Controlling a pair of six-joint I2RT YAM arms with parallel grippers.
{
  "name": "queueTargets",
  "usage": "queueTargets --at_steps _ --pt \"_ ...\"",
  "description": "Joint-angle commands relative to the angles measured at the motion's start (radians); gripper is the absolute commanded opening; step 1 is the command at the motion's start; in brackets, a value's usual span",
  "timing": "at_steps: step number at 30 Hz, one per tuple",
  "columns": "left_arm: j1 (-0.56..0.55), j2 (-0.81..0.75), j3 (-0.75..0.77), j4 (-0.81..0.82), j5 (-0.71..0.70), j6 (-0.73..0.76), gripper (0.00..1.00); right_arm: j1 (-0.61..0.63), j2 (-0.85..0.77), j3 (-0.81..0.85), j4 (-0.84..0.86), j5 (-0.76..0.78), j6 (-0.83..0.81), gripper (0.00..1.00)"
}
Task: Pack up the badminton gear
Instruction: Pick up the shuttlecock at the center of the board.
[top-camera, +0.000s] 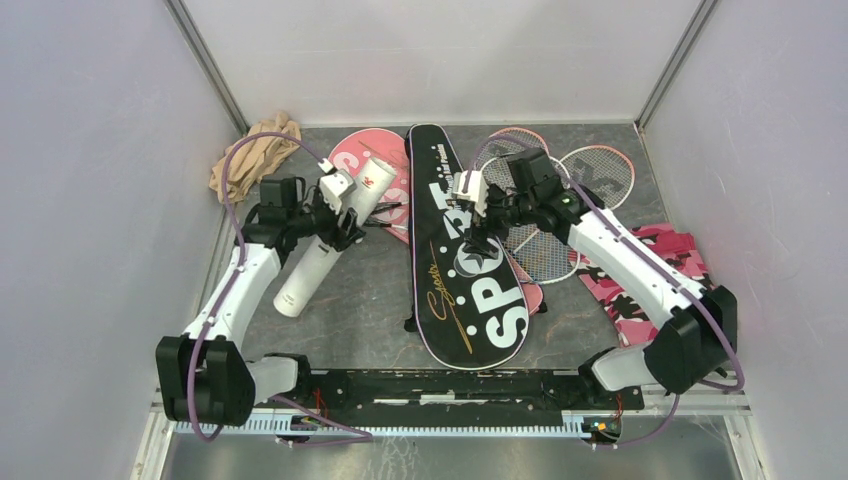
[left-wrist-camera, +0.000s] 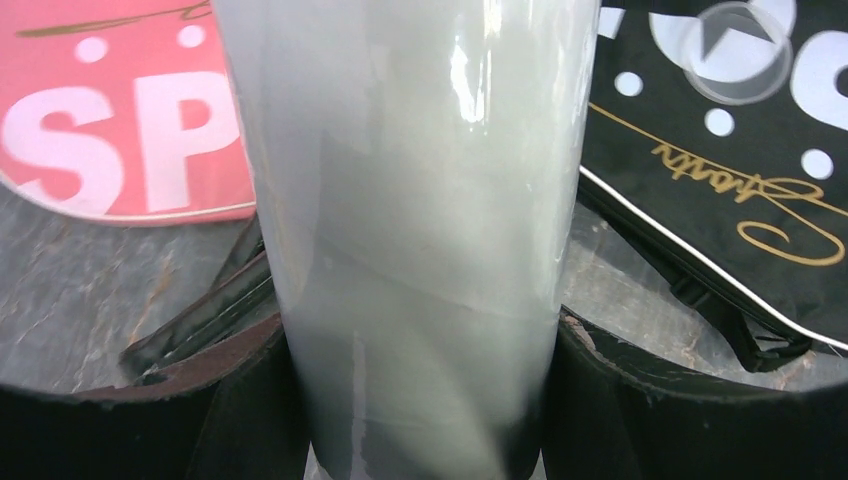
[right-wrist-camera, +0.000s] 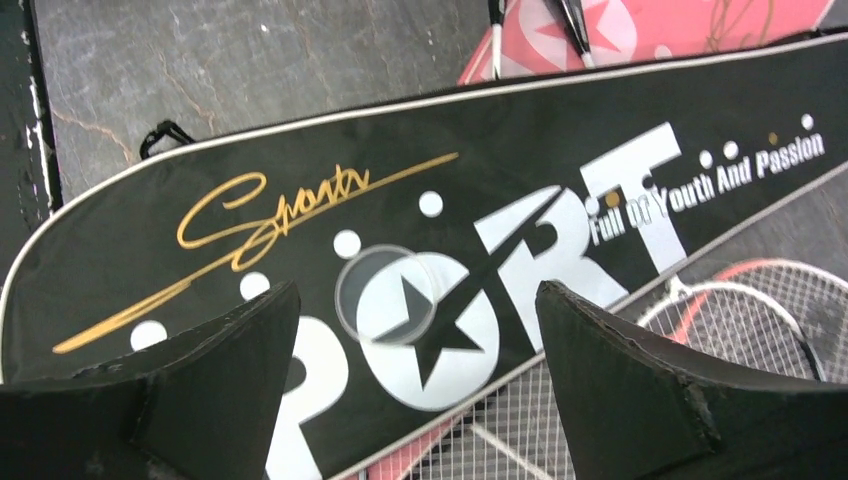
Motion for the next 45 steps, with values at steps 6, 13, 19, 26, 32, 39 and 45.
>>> queueTargets --at_steps 6,13,19,26,32,39,45 --pt "0.16 -0.023 0.095 0.05 -0.06 -0.139 0.02 0.14 0.201 0.128 0.203 0.026 0.173 0.91" --pt "0.222 -0.027 0.117 0.048 -0.097 -0.165 0.02 0.241 0.353 0.265 0.224 0.066 0.195 0.91" --pt "0.315 -0.045 0.085 0.071 -0.082 -0.236 0.02 0.29 0.441 0.334 0.241 0.074 0.224 0.91" --pt "0.439 -0.071 0.058 0.081 -0.062 -0.297 0.02 0.353 0.504 0.382 0.262 0.14 0.23 0.9" --pt "0.527 -0.071 0.07 0.084 -0.065 -0.348 0.02 0.386 0.596 0.479 0.264 0.192 0.233 0.88" --pt "0.55 -0.077 0.082 0.066 -0.084 -0.345 0.02 0.431 0.699 0.558 0.307 0.232 0.222 0.85" --pt "0.55 -0.102 0.077 0.065 -0.08 -0.344 0.02 0.456 0.806 0.65 0.325 0.3 0.19 0.82"
